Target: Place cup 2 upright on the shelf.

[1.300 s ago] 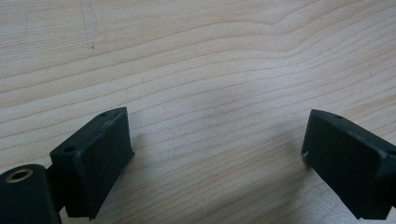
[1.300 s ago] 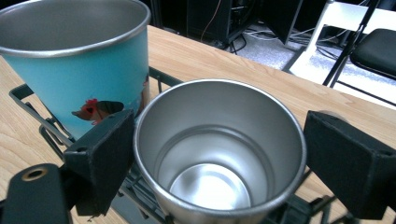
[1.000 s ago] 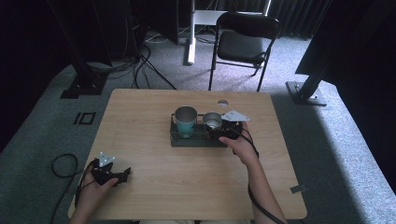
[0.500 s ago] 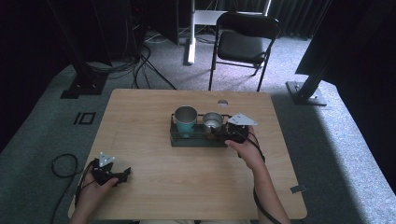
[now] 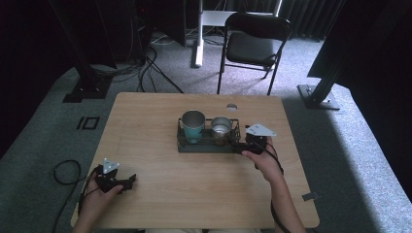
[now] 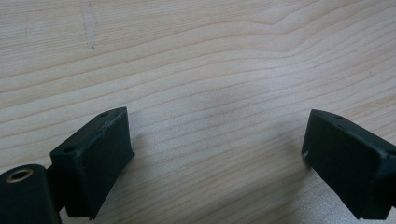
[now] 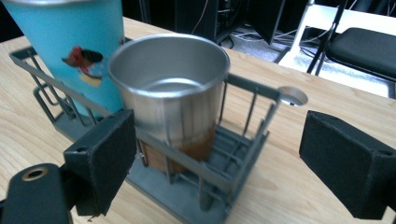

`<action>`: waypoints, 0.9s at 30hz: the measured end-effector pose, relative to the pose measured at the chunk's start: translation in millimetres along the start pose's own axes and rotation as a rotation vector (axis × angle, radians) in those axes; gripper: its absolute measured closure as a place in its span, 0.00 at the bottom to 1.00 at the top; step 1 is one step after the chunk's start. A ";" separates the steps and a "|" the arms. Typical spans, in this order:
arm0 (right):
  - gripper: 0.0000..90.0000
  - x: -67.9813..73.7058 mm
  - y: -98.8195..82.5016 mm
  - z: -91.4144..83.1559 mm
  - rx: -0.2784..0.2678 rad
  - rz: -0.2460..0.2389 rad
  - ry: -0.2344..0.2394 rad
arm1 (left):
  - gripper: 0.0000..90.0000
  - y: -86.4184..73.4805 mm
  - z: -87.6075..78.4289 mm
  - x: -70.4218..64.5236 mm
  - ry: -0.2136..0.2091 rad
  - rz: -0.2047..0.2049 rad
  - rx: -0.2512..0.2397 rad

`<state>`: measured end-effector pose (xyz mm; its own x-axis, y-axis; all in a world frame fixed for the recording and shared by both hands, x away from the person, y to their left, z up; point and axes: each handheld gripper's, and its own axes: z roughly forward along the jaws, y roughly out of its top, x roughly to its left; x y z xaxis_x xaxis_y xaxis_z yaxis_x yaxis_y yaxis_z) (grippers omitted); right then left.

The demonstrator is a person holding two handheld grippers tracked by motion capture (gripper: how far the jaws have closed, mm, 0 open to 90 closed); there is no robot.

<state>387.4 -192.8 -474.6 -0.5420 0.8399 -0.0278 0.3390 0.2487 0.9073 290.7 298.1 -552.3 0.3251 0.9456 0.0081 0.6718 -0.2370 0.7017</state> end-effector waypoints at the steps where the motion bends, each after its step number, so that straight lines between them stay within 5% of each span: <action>1: 0.12 -0.9 -1.9 -1.2 0.001 0.003 -0.001 | 0.10 0.0 0.0 0.0 0.000 0.000 0.000; 27: 0.12 -23.9 -60.4 -22.1 0.080 0.046 -0.046 | 0.10 0.0 0.1 0.1 0.000 0.001 -0.001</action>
<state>363.0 -238.6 -519.5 -0.4892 0.8721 -0.0074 0.4244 0.2455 0.8716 290.8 298.2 -552.4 0.3256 0.9455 0.0088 0.6711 -0.2376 0.7022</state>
